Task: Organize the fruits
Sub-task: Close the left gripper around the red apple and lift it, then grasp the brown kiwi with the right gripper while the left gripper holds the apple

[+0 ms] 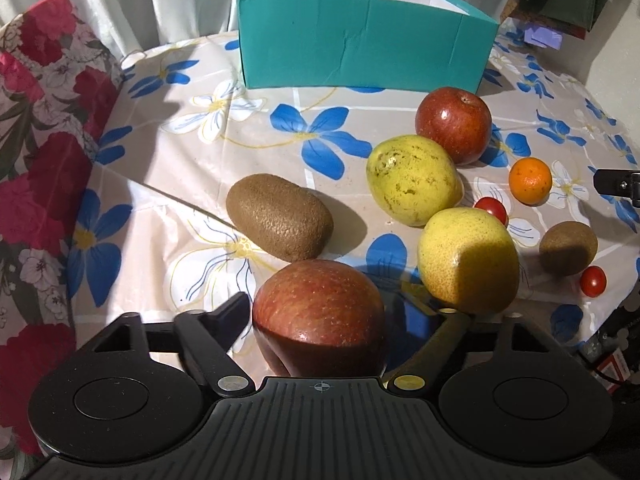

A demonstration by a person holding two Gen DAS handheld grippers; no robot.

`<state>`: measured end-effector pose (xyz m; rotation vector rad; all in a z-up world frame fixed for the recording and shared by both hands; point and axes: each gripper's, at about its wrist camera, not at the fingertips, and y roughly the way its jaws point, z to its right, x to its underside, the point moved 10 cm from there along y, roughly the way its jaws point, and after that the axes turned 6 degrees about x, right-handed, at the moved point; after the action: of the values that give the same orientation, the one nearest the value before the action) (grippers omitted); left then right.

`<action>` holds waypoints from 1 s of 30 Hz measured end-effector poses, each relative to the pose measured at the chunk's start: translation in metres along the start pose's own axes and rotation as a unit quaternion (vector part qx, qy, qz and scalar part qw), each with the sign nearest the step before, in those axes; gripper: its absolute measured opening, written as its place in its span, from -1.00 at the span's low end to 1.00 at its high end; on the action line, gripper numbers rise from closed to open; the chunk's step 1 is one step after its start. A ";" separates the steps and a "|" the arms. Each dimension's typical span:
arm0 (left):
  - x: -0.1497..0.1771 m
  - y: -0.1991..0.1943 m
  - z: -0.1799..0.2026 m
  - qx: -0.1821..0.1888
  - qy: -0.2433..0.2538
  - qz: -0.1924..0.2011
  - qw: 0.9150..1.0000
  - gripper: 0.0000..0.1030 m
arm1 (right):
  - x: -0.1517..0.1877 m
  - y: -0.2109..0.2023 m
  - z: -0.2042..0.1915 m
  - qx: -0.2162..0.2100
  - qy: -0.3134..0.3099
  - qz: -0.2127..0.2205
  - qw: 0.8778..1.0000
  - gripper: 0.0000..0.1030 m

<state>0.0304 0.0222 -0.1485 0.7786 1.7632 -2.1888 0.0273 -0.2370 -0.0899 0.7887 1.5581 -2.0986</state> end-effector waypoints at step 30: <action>0.002 -0.002 -0.004 -0.009 -0.022 0.000 1.000 0.32 | 0.030 -0.005 -0.046 -0.087 -0.057 -0.019 0.994 0.98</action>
<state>0.0285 0.0272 -0.1482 0.7213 1.7600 -2.1709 0.0108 -0.1912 -0.1155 0.5728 1.6783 -1.9634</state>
